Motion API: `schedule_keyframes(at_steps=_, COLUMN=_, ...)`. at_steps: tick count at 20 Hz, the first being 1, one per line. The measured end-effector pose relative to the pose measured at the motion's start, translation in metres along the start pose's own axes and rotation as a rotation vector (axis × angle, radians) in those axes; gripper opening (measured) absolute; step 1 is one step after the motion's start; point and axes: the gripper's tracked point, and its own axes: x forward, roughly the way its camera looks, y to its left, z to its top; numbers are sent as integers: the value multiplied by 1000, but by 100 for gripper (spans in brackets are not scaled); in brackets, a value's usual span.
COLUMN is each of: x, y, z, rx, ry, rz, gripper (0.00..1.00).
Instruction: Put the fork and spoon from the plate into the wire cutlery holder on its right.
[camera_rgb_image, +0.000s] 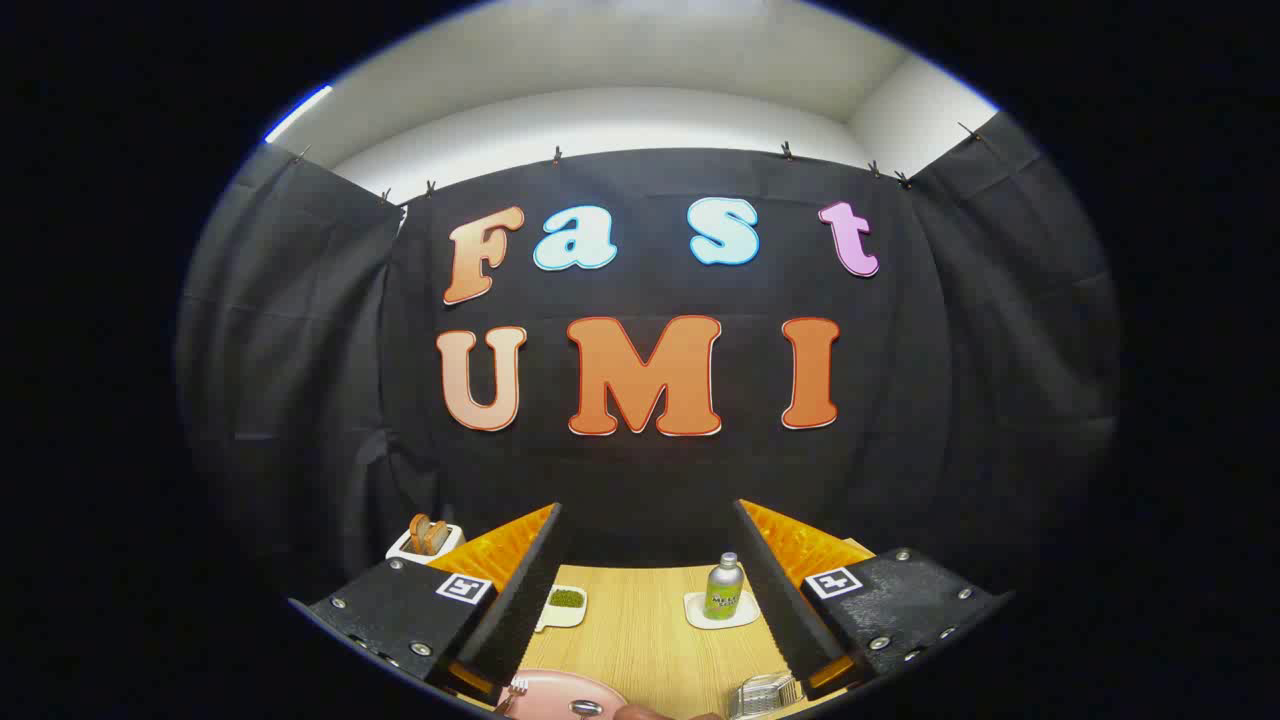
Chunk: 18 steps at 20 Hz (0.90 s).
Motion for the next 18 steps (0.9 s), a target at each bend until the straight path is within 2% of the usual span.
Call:
schedule_keyframes(at_steps=12, x=2, y=27, z=-7, rx=-16, ry=24, rz=29, gripper=98)
schedule_keyframes(at_steps=18, x=4, y=41, z=-50, rx=-33, ry=132, rz=43, gripper=98)
